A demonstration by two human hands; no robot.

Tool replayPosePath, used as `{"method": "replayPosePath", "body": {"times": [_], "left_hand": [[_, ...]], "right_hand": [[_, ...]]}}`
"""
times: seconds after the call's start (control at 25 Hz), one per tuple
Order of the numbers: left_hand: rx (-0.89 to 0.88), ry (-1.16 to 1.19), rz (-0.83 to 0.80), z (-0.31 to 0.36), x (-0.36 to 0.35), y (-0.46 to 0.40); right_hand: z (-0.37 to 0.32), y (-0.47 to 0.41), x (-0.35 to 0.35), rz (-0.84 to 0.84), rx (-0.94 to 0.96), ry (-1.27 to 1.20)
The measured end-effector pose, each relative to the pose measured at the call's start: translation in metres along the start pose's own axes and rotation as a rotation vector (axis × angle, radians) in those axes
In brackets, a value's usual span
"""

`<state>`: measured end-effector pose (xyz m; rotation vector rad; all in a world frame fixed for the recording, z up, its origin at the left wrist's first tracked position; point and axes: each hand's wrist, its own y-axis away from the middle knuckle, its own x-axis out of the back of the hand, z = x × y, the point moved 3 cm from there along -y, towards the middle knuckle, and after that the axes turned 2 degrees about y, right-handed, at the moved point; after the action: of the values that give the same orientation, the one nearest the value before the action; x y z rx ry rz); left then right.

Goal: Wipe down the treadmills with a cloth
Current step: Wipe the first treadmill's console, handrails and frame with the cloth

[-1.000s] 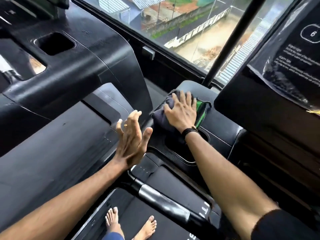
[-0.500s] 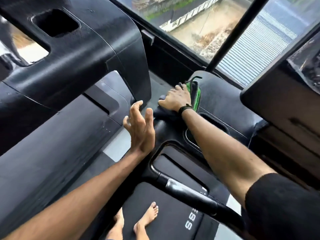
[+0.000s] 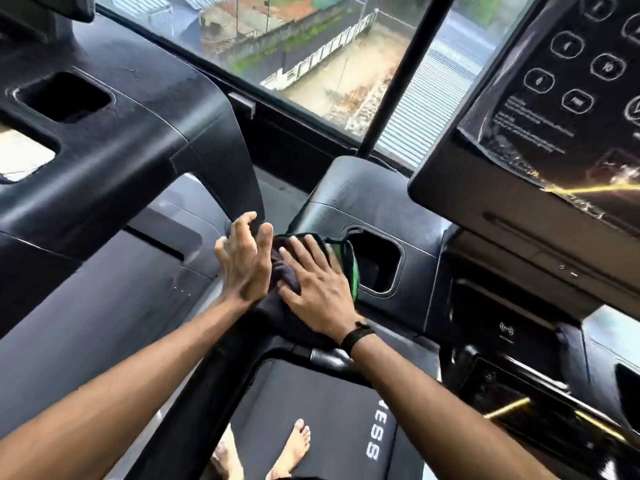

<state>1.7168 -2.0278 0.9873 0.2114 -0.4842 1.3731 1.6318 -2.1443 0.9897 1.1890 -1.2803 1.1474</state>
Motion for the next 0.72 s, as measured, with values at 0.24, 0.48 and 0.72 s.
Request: {"method": "replayPosePath", "body": {"times": [0.24,0.48,0.72], "left_hand": [[-0.199,-0.109,-0.187,0.019,-0.03,0.0],[-0.252,-0.158,-0.272,0.015,-0.04,-0.005],[-0.226,-0.162,-0.277,0.003,-0.049,0.0]], "right_hand": [[0.067,0.088,0.011,0.08,-0.427,0.149],[0.097,0.108,0.016,0.064,-0.832,0.013],[0.119,0.083,0.025,0.057,-0.76,-0.03]]}}
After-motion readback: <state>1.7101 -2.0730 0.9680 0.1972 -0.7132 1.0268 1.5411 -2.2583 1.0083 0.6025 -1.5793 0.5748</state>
